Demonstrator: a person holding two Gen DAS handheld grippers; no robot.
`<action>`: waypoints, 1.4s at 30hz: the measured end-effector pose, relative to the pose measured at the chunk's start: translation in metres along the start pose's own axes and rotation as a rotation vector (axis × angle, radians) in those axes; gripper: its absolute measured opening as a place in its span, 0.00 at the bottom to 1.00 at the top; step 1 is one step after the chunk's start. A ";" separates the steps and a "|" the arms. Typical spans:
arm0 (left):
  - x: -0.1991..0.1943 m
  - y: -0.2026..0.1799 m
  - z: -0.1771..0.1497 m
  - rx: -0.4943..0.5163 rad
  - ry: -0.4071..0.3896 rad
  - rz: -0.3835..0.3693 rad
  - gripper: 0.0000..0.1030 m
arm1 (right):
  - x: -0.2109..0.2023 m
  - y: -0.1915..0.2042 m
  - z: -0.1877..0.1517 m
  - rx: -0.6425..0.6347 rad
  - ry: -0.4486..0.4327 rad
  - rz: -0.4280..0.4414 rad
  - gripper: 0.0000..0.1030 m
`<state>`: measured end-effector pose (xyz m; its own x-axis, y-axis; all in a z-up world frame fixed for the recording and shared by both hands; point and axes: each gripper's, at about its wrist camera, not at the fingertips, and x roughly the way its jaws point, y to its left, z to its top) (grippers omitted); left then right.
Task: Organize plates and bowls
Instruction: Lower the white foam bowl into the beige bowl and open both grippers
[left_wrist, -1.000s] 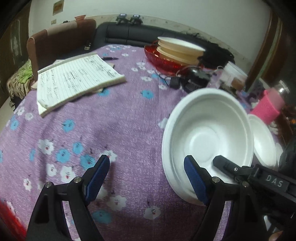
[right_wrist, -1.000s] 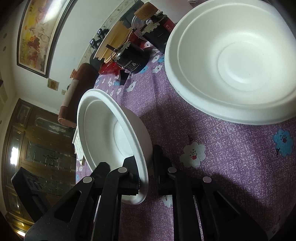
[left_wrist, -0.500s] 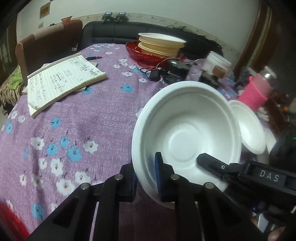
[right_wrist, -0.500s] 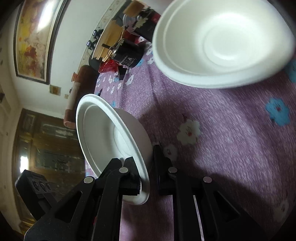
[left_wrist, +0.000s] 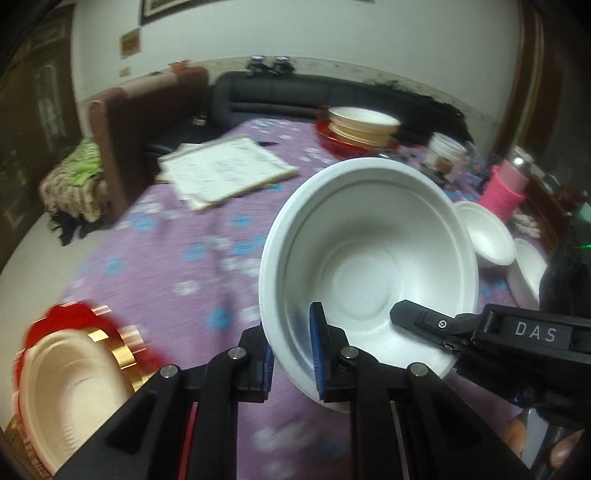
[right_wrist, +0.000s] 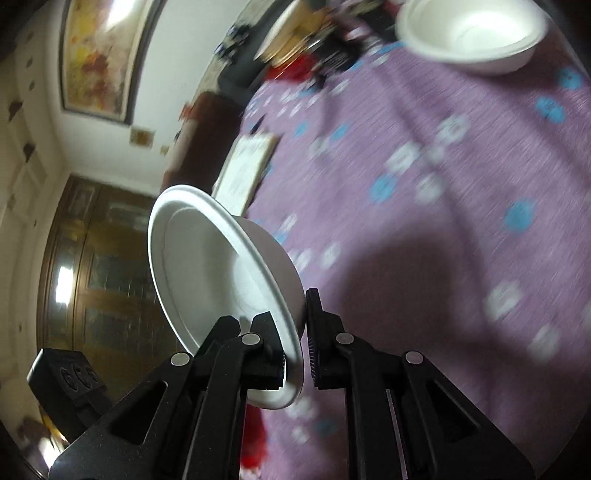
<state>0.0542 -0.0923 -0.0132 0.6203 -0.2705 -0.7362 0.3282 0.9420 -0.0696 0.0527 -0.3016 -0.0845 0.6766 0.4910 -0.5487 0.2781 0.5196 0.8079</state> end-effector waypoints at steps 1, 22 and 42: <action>-0.009 0.011 -0.003 -0.013 -0.005 0.019 0.15 | 0.005 0.012 -0.011 -0.029 0.019 0.010 0.12; -0.059 0.144 -0.053 -0.192 -0.038 0.202 0.22 | 0.085 0.158 -0.152 -0.680 0.004 -0.196 0.13; -0.077 0.157 -0.065 -0.129 -0.105 0.394 0.23 | 0.060 0.150 -0.143 -0.647 -0.033 -0.180 0.18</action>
<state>0.0115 0.0890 -0.0111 0.7518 0.1024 -0.6514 -0.0357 0.9927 0.1148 0.0375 -0.0945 -0.0266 0.6814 0.3413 -0.6475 -0.0689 0.9106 0.4075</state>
